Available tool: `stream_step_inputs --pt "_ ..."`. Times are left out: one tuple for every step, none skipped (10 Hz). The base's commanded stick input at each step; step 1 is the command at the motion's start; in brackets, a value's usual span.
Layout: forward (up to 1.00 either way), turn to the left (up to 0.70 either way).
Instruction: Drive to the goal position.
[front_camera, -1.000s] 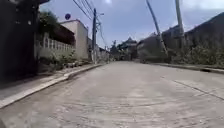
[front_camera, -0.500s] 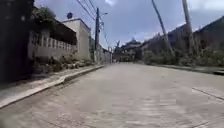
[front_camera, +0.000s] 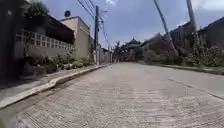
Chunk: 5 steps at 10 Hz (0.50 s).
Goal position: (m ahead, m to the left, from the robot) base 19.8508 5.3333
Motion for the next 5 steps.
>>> stream_step_inputs --pt "1.0 0.0" --pt "1.0 0.0" --pt "1.0 0.0" --pt "1.0 0.0" --pt "1.0 0.0"
